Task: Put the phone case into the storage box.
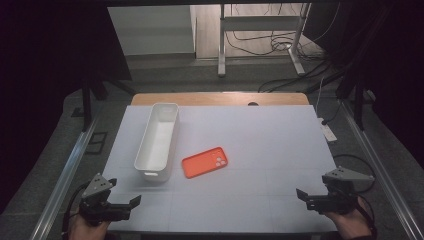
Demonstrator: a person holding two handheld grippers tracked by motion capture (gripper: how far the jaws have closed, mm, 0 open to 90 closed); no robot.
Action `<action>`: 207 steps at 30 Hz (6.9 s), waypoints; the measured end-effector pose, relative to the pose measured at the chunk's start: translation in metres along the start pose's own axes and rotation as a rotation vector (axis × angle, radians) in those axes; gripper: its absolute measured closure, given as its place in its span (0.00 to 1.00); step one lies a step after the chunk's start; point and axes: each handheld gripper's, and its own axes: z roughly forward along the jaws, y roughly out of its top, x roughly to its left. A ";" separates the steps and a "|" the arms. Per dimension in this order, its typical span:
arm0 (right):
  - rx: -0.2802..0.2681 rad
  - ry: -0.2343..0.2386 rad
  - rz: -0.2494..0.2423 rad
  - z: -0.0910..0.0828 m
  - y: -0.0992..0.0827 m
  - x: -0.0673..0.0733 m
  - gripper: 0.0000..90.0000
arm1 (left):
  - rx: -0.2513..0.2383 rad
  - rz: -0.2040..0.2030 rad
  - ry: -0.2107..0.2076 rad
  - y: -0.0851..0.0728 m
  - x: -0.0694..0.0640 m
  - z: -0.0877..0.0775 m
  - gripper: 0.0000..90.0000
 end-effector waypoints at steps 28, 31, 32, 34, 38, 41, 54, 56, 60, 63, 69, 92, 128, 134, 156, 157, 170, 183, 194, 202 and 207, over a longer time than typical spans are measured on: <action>0.008 0.007 -0.009 0.001 0.001 0.001 0.00 | 0.006 0.002 -0.038 -0.001 0.001 0.001 0.00; 0.019 0.014 -0.028 0.002 0.002 0.003 0.00 | 0.000 0.007 -0.037 -0.001 0.000 0.000 0.00; 0.021 0.020 -0.031 0.002 0.002 0.003 0.00 | 0.001 0.006 -0.038 -0.001 0.000 0.000 0.00; 0.012 0.035 -0.030 0.003 0.003 0.004 0.00 | 0.003 0.009 -0.039 -0.001 0.000 0.000 0.00; 0.015 0.056 -0.048 0.008 0.006 0.008 0.00 | 0.001 0.017 -0.038 -0.001 -0.001 0.000 0.00; 0.013 0.063 -0.051 0.009 0.007 0.008 0.00 | 0.000 0.020 -0.037 -0.001 -0.001 0.000 0.00; 0.013 0.098 -0.081 0.018 0.018 0.011 0.00 | 0.003 0.033 -0.040 -0.001 -0.002 0.001 0.01; 0.012 0.103 -0.084 0.019 0.020 0.011 0.00 | 0.004 0.034 -0.040 -0.001 -0.002 0.001 0.01; 0.011 0.116 -0.084 0.022 0.025 0.012 0.00 | 0.004 0.036 -0.041 -0.001 -0.002 0.001 0.01; 0.013 0.121 -0.086 0.024 0.029 0.013 0.00 | 0.005 0.036 -0.041 -0.001 -0.002 0.001 0.01; 0.018 0.129 -0.105 0.030 0.035 0.016 0.00 | 0.002 0.033 -0.042 -0.001 -0.002 0.001 0.01; 0.079 0.166 -0.122 0.053 0.051 0.027 0.00 | -0.001 0.027 -0.038 -0.001 -0.001 0.000 0.01; 0.106 0.198 -0.217 0.090 0.078 0.057 0.00 | 0.004 0.042 -0.039 -0.001 -0.003 0.001 0.01; 0.121 0.202 -0.229 0.098 0.082 0.063 0.00 | 0.003 0.044 -0.040 -0.001 -0.003 0.001 0.01; 0.134 0.215 -0.256 0.122 0.097 0.080 0.00 | 0.004 0.047 -0.042 -0.001 -0.003 0.001 0.01; 0.135 0.216 -0.261 0.124 0.098 0.081 0.00 | 0.004 0.047 -0.042 -0.001 -0.003 0.001 0.01; 0.152 0.242 -0.300 0.144 0.108 0.095 0.00 | 0.007 0.053 -0.043 -0.001 -0.003 0.001 0.01; 0.172 0.245 -0.330 0.165 0.117 0.110 0.00 | 0.008 0.057 -0.042 -0.001 -0.004 0.001 0.01; 0.196 0.229 -0.342 0.182 0.122 0.118 0.00 | 0.007 0.056 -0.047 -0.001 -0.003 0.001 0.01; 0.215 0.229 -0.343 0.193 0.127 0.130 0.00 | 0.007 0.054 -0.049 -0.001 -0.003 0.001 0.01; 0.231 0.259 -0.326 0.200 0.130 0.133 0.00 | 0.006 0.053 -0.050 -0.001 -0.003 0.001 0.01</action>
